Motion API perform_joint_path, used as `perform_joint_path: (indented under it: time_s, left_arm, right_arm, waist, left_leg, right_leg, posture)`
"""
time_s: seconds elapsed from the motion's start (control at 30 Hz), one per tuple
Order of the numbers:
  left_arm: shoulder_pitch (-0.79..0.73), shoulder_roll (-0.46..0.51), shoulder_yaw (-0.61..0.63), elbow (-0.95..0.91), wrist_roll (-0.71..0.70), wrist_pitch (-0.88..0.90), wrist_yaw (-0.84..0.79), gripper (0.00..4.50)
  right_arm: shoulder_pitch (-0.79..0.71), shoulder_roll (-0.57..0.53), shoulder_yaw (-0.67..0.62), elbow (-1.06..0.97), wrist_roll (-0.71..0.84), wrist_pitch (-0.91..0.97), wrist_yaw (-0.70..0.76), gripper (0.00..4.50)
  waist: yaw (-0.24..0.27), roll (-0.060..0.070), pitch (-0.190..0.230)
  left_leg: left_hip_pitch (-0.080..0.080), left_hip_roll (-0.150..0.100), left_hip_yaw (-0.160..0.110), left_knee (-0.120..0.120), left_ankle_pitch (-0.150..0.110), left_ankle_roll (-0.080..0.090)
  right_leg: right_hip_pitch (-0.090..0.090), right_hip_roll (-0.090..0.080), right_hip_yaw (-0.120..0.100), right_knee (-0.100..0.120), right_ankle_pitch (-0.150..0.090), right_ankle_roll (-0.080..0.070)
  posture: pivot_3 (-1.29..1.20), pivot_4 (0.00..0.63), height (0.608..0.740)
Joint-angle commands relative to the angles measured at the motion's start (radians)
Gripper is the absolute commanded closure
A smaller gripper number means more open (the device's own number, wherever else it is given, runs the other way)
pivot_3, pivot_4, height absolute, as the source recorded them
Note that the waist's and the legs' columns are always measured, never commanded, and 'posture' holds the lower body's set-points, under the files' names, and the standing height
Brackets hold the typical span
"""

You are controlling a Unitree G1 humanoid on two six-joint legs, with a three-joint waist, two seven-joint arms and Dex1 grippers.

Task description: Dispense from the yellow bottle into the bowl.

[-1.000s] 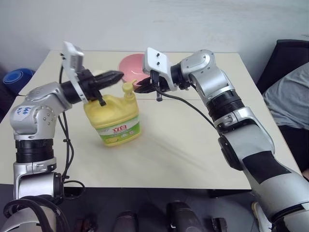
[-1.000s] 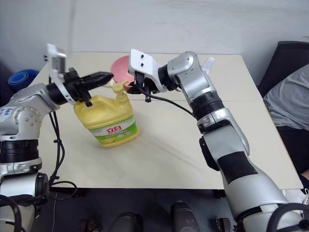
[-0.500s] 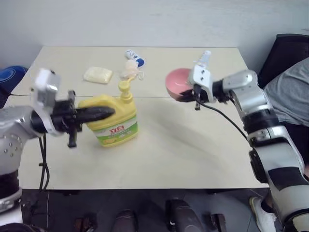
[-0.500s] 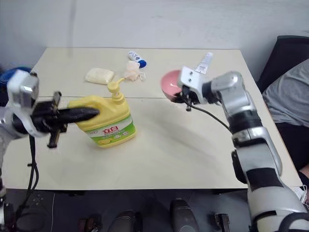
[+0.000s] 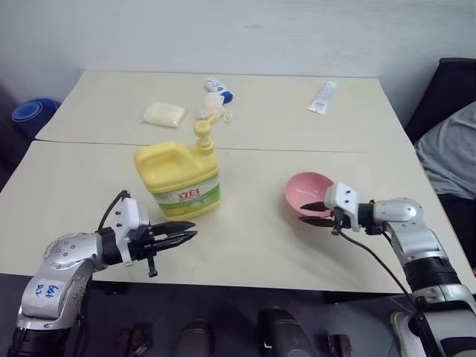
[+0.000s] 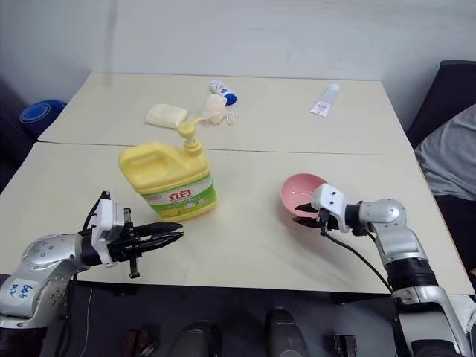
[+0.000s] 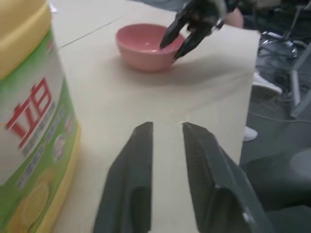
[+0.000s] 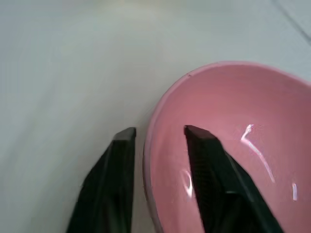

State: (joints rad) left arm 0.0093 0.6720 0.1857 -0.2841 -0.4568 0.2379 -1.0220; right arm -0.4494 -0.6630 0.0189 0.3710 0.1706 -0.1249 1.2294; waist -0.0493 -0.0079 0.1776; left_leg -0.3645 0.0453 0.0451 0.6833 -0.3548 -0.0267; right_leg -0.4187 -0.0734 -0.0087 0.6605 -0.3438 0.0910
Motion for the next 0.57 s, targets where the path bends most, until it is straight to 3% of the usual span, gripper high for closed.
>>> perform_joint_path:
  time_s: [0.03, 0.1, 0.17, 0.2, 0.4, 0.57]
  left_arm:
    - [0.029, -0.001, 0.023, 0.066, 0.073, -0.142, 0.010, 2.38]
    - [0.062, 0.008, 0.032, 0.111, 0.094, -0.211, -0.013, 1.75]
    - [0.100, 0.012, 0.037, 0.155, 0.121, -0.288, -0.024, 1.74]
    - [0.116, 0.012, 0.037, 0.175, 0.142, -0.323, -0.017, 1.74]
    - [0.157, -0.005, 0.028, 0.212, 0.191, -0.423, 0.025, 1.74]
    - [0.168, -0.062, 0.034, 0.139, 0.189, -0.364, 0.147, 1.74]
  right_arm:
    - [0.084, -0.017, -0.095, -0.124, 0.118, -0.073, 0.029, 1.53]
    - [0.162, -0.027, -0.119, -0.186, 0.159, -0.093, 0.056, 0.82]
    - [0.257, -0.023, -0.144, -0.241, 0.195, -0.137, 0.075, 0.13]
    - [0.311, -0.016, -0.154, -0.267, 0.213, -0.174, 0.090, 0.02]
    - [0.507, 0.018, -0.144, -0.293, 0.205, -0.358, 0.097, 0.02]
    - [0.571, 0.054, -0.138, -0.302, 0.178, -0.397, 0.016, 0.02]
  waist:
    - [0.006, 0.000, 0.000]
    - [0.015, 0.000, 0.000]
    - [0.020, 0.000, 0.000]
    - [0.021, 0.000, 0.000]
    - [0.022, -0.001, 0.000]
    - [0.021, -0.001, 0.000]
  left_leg:
    - [0.000, 0.000, 0.000, 0.000, 0.000, 0.000]
    - [0.000, 0.000, -0.001, 0.000, 0.000, 0.001]
    - [0.001, 0.000, -0.001, 0.000, -0.001, 0.001]
    - [0.002, 0.000, -0.001, 0.000, -0.001, 0.002]
    - [0.015, 0.000, 0.000, -0.003, -0.007, 0.012]
    - [0.028, 0.000, 0.001, -0.010, -0.008, 0.011]
  right_leg:
    - [0.000, 0.000, 0.000, 0.000, 0.000, 0.000]
    - [0.001, 0.000, -0.001, -0.001, 0.000, 0.000]
    - [0.002, 0.000, -0.001, -0.002, 0.000, 0.000]
    - [0.004, 0.000, -0.001, -0.002, 0.000, 0.000]
    - [0.019, -0.002, -0.002, -0.007, 0.000, 0.000]
    - [0.029, -0.002, -0.001, -0.009, 0.000, 0.000]
  posture:
    - [0.00, 0.150, 0.740]
    - [0.00, 0.150, 0.740]
    - [0.00, 0.150, 0.740]
    - [0.00, 0.150, 0.740]
    - [0.00, 0.150, 0.740]
    - [0.00, 0.150, 0.740]
